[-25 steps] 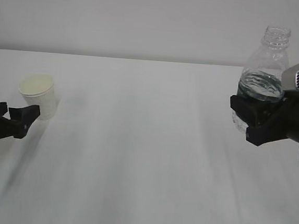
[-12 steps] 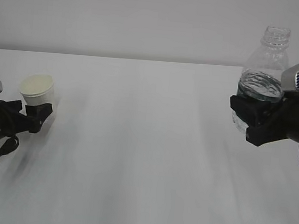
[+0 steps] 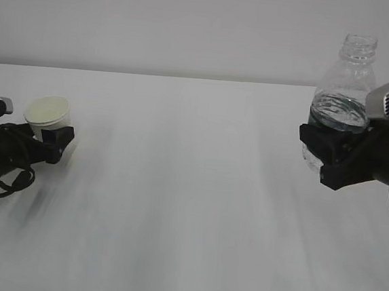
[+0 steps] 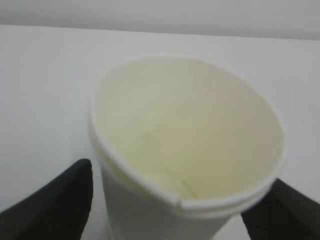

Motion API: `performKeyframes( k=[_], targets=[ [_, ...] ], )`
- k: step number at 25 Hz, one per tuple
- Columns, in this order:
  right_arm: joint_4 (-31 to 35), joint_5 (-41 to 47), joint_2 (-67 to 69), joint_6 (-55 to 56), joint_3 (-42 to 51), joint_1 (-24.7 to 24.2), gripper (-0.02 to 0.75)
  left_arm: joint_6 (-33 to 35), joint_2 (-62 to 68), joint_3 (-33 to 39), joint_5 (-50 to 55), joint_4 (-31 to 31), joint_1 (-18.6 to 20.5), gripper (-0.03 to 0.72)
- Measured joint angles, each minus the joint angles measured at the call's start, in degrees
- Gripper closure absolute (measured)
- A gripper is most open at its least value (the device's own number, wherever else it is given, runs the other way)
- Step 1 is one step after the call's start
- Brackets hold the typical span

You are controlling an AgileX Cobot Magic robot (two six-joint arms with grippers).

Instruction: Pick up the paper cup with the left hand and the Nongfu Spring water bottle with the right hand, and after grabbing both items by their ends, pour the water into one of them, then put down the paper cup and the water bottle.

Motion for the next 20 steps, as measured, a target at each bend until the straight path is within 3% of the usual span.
performKeyframes(
  k=[20],
  targets=[
    [0.00, 0.00, 0.00, 0.00, 0.00, 0.00, 0.316, 0.13, 2.81, -4.38, 0.00, -0.11, 0.00, 0.060]
  ],
)
